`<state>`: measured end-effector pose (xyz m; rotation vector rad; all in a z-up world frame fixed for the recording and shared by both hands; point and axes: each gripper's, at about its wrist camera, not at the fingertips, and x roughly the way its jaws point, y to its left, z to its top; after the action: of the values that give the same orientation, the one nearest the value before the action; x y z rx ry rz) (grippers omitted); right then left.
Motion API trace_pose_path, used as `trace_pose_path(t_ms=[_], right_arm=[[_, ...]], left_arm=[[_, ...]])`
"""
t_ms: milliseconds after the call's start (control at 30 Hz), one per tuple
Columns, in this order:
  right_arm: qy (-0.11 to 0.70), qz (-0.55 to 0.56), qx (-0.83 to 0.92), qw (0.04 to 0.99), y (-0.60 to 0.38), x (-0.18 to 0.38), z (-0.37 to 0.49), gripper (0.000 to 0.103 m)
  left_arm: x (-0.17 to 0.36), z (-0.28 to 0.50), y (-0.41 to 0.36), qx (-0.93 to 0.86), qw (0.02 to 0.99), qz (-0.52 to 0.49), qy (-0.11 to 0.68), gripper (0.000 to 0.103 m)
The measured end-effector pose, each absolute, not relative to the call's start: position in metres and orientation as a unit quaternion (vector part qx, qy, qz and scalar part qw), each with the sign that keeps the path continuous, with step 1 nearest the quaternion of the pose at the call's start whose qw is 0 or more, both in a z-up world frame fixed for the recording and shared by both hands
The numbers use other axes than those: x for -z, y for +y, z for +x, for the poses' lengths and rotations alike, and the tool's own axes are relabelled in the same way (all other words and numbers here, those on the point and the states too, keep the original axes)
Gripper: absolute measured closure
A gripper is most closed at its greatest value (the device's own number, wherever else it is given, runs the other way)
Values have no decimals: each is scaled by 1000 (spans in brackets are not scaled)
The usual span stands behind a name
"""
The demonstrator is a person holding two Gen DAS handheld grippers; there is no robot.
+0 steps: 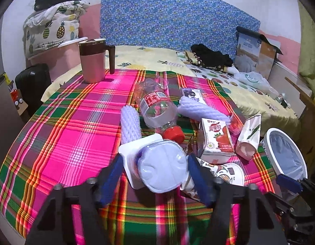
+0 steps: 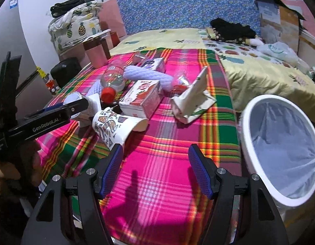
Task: Collect trash
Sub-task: 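Reach the right gripper to the printed paper cup and grasp it, then carry the paper cup over the white bin and open the right gripper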
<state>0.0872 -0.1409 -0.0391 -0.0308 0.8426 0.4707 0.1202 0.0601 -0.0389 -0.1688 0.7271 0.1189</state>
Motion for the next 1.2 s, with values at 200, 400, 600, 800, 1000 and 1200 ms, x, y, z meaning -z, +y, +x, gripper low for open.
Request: trace_pose_path(t_ms=[200, 400, 600, 800, 1000, 1200], right_arm=[[423, -2, -265, 867, -126, 45, 97, 35], [450, 13, -289, 845, -110, 56, 110, 61], [449, 17, -296, 843, -107, 53, 106, 85], [430, 10, -296, 853, -110, 44, 95, 93], [412, 17, -293, 863, -120, 32, 85, 94], [394, 30, -276, 876, -138, 23, 79, 94]], left_arm=[[38, 105, 71, -52, 932, -95, 345, 50], [36, 92, 81, -50, 933, -103, 341, 50], [33, 86, 81, -45, 934, -104, 338, 50], [24, 77, 76, -38, 939, -100, 328, 50], [10, 66, 66, -32, 944, -93, 316, 50], [-4, 62, 44, -9, 949, -81, 306, 50]])
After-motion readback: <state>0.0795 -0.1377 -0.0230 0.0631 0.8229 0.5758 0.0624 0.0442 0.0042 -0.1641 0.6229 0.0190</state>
